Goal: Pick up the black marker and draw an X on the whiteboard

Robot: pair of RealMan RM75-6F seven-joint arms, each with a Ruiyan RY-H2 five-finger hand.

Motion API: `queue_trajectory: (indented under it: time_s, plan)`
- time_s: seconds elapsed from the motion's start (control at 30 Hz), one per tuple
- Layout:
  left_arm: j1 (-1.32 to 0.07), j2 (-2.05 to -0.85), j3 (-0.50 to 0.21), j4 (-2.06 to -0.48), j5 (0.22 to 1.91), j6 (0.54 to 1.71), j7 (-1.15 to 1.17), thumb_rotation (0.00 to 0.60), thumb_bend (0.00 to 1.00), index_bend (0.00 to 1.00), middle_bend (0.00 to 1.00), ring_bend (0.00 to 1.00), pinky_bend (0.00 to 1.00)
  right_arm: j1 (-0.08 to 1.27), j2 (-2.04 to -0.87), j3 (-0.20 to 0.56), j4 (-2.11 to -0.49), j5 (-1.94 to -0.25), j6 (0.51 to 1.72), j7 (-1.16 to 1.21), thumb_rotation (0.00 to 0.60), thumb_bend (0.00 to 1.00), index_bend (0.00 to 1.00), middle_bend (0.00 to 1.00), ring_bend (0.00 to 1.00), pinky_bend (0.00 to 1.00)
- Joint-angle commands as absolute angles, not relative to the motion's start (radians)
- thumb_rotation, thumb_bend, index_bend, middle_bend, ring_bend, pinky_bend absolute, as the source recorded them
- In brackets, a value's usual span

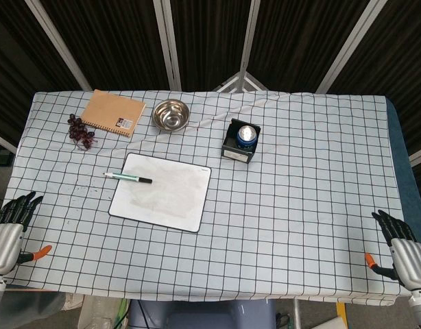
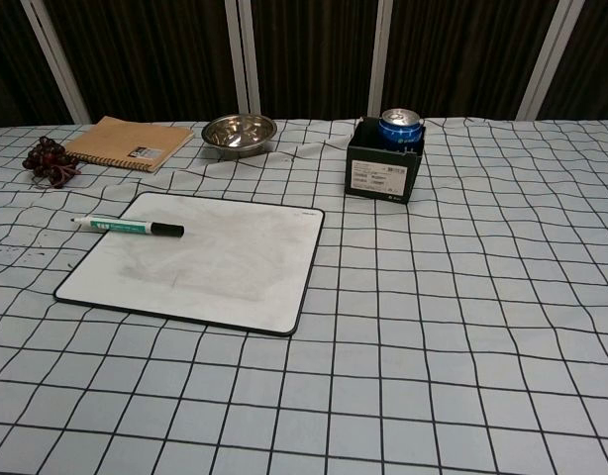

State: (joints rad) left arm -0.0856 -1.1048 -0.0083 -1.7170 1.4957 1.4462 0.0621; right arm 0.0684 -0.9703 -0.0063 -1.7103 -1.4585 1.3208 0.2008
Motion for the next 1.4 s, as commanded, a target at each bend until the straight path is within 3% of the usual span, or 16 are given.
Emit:
queue_trajectory:
  time_s: [0.03, 0.7, 0.9, 1.4]
  plan:
    - [-0.086, -1.105, -0.008, -1.717, 1.496, 1.446, 0.062, 0.6, 0.08, 0.02, 0.0, 0.0, 0.0, 0.068, -0.97, -0.006, -1.71, -1.459, 1.322, 0.201, 0.6, 0.35, 0.0, 0.0, 0.0, 0.0]
    - [-0.095, -1.108, -0.015, -1.71, 1.481, 1.43, 0.071, 0.6, 0.08, 0.02, 0.0, 0.0, 0.0, 0.069, -0.97, -0.007, -1.711, -1.459, 1.318, 0.204, 0.6, 0.35, 0.0, 0.0, 0.0, 0.0]
    - [-0.13, -1.109, -0.047, -1.707, 1.437, 1.383, 0.091, 0.6, 0.1, 0.02, 0.0, 0.0, 0.0, 0.069, -0.967, -0.008, -1.712, -1.458, 1.315, 0.216, 0.6, 0.35, 0.0, 0.0, 0.0, 0.0]
    - [-0.393, -1.228, -0.195, -1.514, 1.212, 1.057, 0.251, 0.6, 0.3, 0.31, 0.02, 0.0, 0.0, 0.08, -0.964, -0.005, -1.718, -1.448, 1.29, 0.249, 0.6, 0.35, 0.0, 0.0, 0.0, 0.0]
